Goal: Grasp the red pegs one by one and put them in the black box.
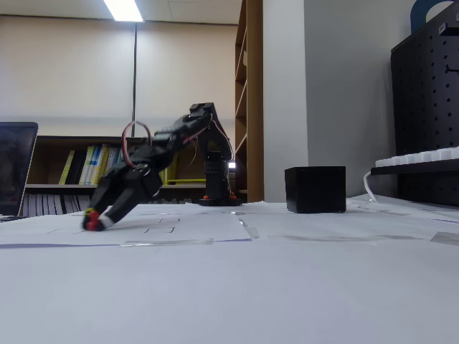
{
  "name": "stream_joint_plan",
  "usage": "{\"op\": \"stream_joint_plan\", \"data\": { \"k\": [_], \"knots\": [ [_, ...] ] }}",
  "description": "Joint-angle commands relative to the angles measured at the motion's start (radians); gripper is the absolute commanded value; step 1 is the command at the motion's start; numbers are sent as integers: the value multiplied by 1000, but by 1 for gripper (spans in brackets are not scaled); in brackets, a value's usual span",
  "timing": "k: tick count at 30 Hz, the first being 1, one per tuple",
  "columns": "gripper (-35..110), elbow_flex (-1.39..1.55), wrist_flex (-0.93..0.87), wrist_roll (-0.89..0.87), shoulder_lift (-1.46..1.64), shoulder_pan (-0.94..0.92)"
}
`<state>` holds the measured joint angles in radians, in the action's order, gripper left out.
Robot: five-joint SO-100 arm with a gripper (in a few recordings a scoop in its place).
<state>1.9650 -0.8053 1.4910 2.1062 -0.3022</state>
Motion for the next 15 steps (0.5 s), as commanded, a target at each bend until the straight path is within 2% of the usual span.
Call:
{"op": "stream_joint_plan", "data": {
  "k": [1, 3, 6, 15],
  "knots": [
    [0, 341, -831, 110, -268, 193],
    [0, 414, -1000, 186, -319, 313],
    [0, 367, -999, 314, -431, 491],
    [0, 224, -991, 433, -549, 1008]
  ]
}}
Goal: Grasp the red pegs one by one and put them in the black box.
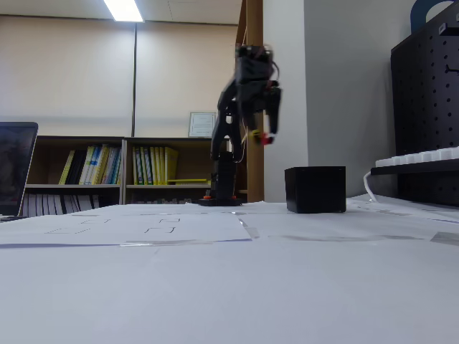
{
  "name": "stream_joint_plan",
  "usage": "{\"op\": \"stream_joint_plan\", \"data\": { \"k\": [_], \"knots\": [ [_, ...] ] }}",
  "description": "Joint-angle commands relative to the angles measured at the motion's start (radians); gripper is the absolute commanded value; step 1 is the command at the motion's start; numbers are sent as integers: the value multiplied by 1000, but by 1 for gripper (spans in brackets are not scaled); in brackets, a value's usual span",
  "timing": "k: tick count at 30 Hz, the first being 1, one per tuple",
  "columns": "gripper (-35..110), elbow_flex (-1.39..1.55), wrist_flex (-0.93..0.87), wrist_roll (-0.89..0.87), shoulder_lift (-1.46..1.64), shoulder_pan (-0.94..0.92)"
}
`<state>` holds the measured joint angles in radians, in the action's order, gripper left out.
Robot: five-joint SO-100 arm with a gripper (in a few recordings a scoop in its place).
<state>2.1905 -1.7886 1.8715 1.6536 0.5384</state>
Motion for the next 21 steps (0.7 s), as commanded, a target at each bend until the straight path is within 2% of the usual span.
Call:
{"op": "stream_joint_plan", "data": {
  "k": [1, 6, 11, 16, 21],
  "knots": [
    [0, -21, 2, 58, -91, 198],
    [0, -225, 110, 83, -48, 275],
    [0, -347, 227, 81, 11, 273],
    [16, -492, 328, 34, 14, 267],
    [24, -380, 278, 48, -12, 265]
  ]
}}
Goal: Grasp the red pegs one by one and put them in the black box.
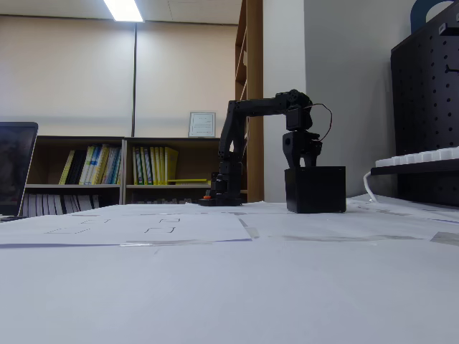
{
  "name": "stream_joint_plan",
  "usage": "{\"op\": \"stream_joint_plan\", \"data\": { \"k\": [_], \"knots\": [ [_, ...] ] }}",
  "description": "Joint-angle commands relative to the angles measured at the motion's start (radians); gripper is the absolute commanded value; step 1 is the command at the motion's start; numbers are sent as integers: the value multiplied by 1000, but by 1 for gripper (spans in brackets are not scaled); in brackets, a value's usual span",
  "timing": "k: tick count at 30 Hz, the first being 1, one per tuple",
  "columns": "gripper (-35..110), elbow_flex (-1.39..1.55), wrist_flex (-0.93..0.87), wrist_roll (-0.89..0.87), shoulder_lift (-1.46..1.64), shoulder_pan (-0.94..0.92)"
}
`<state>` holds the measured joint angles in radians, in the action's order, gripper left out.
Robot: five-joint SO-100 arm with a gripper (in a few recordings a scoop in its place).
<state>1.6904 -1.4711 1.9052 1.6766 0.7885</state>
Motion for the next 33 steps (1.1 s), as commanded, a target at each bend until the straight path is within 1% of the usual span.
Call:
{"op": "stream_joint_plan", "data": {
  "k": [1, 3, 4, 5, 8, 11, 12, 14, 16, 18, 22, 26, 31, 33],
  "knots": [
    [24, 207, -66, 29, -67, 14],
    [25, 391, -100, 72, -153, -3],
    [25, 423, -83, 72, -245, -21],
    [25, 365, -41, 55, -382, -69],
    [11, -71, 140, -69, -749, -253],
    [0, -423, 150, -213, -976, -443],
    [0, -588, 156, -272, -1065, -546],
    [0, -877, 163, -357, -1206, -672],
    [0, -1054, 192, -405, -1315, -735],
    [0, -1186, 224, -440, -1407, -759],
    [0, -1387, 321, -407, -1513, -773],
    [0, -1523, 322, -380, -1611, -790],
    [0, -1652, 336, -416, -1717, -798],
    [0, -1664, 307, -431, -1746, -795]
  ]
}}
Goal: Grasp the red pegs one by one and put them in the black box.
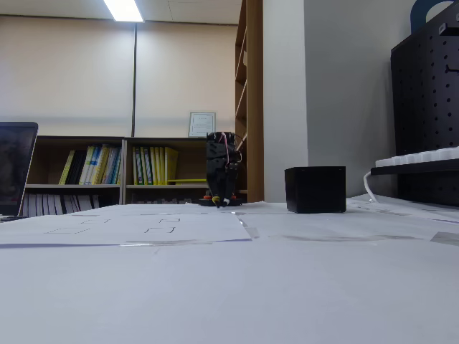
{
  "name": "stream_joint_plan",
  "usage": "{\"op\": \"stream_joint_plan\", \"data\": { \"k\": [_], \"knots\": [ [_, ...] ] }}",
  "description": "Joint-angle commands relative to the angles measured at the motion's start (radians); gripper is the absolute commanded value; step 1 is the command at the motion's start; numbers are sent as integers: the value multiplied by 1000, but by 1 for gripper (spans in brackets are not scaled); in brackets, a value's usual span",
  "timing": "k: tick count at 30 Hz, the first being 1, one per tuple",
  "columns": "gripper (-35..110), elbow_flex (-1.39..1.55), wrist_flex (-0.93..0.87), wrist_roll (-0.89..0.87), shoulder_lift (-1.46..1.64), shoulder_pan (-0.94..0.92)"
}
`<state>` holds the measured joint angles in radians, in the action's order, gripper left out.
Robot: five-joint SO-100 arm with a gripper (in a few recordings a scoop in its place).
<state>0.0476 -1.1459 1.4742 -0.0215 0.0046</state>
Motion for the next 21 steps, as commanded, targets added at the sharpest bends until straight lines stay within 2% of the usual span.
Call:
{"op": "stream_joint_plan", "data": {
  "k": [1, 7, 21],
  "knots": [
    [0, -21, -48, -5, -60, -8],
    [0, -21, -193, 69, -135, 5],
    [0, -21, -202, 83, -156, 8]
  ]
}}
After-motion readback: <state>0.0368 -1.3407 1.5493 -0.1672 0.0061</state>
